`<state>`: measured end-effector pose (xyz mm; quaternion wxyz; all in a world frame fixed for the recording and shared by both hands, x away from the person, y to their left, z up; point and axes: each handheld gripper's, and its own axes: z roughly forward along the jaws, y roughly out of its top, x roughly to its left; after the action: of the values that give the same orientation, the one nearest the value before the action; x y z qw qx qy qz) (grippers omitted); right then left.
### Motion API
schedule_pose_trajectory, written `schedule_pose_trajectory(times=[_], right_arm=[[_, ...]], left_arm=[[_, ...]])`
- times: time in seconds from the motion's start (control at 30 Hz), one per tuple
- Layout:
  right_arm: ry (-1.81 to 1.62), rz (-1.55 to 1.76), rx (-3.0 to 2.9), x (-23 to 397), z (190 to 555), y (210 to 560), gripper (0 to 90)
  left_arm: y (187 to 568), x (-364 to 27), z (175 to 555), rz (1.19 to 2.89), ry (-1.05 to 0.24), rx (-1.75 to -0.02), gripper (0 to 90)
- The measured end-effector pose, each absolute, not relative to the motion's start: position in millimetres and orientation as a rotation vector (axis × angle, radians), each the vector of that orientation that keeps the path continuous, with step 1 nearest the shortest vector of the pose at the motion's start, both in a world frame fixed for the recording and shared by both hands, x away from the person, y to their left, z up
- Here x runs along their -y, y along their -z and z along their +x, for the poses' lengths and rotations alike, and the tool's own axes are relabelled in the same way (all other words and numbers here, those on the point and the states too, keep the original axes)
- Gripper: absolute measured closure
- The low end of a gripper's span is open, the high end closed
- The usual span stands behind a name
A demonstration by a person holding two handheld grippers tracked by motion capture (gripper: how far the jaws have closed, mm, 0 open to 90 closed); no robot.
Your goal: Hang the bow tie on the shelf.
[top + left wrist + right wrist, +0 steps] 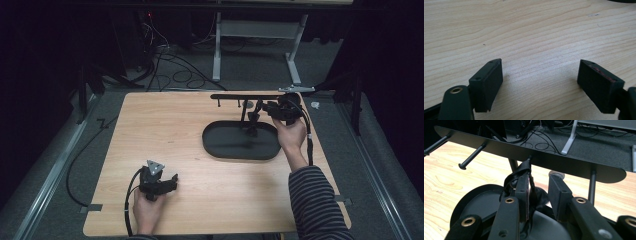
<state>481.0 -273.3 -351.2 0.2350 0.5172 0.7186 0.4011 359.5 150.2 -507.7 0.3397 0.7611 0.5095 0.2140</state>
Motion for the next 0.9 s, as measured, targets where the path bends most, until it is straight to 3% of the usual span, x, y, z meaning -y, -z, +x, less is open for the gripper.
schedule_pose_trajectory(times=[0.9], right_arm=[[-1.168,1.36,-1.969,303,426,353,66.3]], left_arm=[[508,-150,359,1.983,-0.559,-1.324,20.8]])
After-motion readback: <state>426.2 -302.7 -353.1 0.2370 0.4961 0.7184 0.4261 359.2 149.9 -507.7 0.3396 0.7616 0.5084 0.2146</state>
